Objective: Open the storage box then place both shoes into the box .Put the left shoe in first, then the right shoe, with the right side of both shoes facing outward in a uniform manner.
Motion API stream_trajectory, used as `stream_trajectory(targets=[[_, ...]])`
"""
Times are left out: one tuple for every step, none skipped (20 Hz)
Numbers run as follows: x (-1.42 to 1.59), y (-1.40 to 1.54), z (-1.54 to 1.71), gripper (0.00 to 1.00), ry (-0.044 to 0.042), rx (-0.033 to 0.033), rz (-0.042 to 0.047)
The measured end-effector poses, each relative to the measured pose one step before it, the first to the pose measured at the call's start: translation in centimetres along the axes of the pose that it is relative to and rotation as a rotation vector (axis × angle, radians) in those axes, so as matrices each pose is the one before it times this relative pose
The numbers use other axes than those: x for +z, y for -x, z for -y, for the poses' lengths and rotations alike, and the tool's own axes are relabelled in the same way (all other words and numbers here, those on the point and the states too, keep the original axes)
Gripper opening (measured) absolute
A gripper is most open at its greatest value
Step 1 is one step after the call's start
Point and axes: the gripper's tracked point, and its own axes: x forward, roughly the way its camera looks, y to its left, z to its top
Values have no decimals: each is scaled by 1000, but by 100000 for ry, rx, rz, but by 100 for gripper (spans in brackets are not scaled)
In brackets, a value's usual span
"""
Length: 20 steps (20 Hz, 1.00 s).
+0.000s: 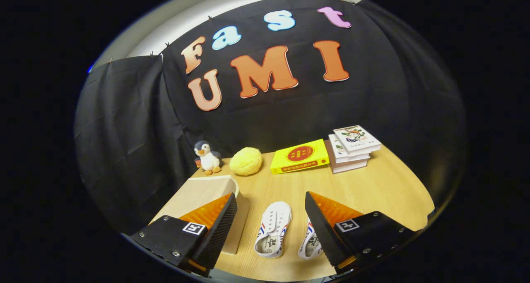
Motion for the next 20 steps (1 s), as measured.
stream_trajectory(targets=[[-556,-666,-756,98,-869,3092,-2228],[-683,-739,-847,98,-1318,3707,-2468],[-739,-846,-973,98,-1667,5244,-2645],[-697,-869,-585,98,-2058,3299,-3127],[-599,-733,-296,98,-2627,3194,-2559],[-477,-775,-287,98,-2614,2306,-2502],[-482,-886,-165,98,-1952,2553,-1996],[-309,-878,-345,98,-1937,2759,-1516],[-442,-821,-282,98,-2649,3167,-2394],[-484,-876,-238,98,-3436,3085,-2558],[-379,-797,-35,98,-3182,2682,-2456],[-139,-827,-65,99,-2740,2634,-1897],[-248,-656,-36,99,-2234,2116,-1776],[-263,-786,-12,98,-1420,1941,-1886],[-226,-612,-49,98,-1825,2707,-1404],[-394,-678,-215,98,-3517,3657,-2135],[-521,-338,-394,98,-4497,4256,-2413],[-433,-432,-97,98,-4435,3315,-2027],[-399,-315,30,98,-3750,2498,-1890],[-378,-344,-7,98,-2550,1933,-1580]])
